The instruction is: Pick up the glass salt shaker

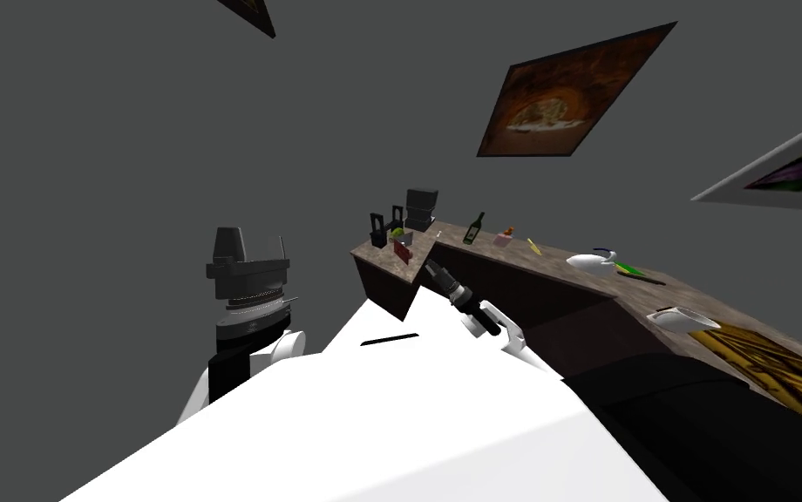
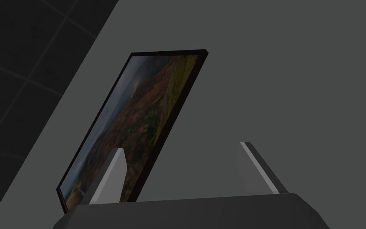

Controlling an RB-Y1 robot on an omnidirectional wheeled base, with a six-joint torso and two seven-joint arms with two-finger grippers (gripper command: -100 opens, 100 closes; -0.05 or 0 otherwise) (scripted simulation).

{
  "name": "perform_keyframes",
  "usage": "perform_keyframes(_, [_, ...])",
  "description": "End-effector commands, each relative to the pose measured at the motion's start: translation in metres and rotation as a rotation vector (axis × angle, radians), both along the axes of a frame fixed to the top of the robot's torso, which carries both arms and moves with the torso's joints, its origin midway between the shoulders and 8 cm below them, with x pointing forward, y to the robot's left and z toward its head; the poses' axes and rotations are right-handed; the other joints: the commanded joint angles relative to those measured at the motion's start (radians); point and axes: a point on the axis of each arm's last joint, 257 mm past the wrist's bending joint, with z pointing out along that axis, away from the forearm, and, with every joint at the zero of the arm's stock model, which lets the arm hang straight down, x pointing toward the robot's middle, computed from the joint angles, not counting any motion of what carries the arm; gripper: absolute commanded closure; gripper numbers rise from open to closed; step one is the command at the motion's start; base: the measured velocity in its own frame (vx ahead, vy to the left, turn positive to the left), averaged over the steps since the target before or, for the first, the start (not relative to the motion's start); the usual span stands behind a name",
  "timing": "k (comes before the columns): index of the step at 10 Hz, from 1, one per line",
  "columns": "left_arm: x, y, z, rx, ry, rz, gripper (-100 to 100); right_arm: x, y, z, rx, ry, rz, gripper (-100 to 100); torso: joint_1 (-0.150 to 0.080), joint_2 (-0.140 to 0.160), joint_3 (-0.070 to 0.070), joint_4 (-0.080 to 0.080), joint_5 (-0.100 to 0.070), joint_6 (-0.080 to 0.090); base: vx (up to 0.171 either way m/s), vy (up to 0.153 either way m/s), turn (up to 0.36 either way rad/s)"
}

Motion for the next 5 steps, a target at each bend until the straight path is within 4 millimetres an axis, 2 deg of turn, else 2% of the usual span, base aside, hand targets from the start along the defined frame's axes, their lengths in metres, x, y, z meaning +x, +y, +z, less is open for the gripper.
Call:
perform_keyframes(1, [0.0,0.0,0.0,0.0,0.0,0.0,0,0.0,-0.002,-0.002,-0.03,0.006,0.012,-100,0.0,0.0,0.0,0.0,0.0,0.0,-0.004,-0.008,-0.026])
perform_keyframes(2, [0.0,0.0,0.0,0.0,0.0,0.0,0,0.001,-0.004,-0.02,-0.082,0.035,0.029,-100,0.001,0.0,0.0,0.0,0.0,0.0,-0.006,-0.005,0.191])
perform_keyframes(3, [0.0,0.0,0.0,0.0,0.0,0.0,0,0.0,-0.006,-0.022,-0.107,0.039,0.038,-100,0.001,-0.001,0.0,0.0,0.0,-0.001,-0.01,-0.012,0.129])
perform_keyframes(4, [0.0,0.0,0.0,0.0,0.0,0.0,0,0.001,-0.009,-0.04,-0.158,0.068,0.053,-100,0.001,-0.001,0.0,0.0,0.0,0.0,-0.008,-0.011,0.221])
perform_keyframes(5, [0.0,0.0,0.0,0.0,0.0,0.0,0,0.0,-0.012,-0.041,-0.183,0.071,0.061,-100,0.001,-0.001,-0.001,0.0,0.0,-0.001,-0.005,-0.012,0.123])
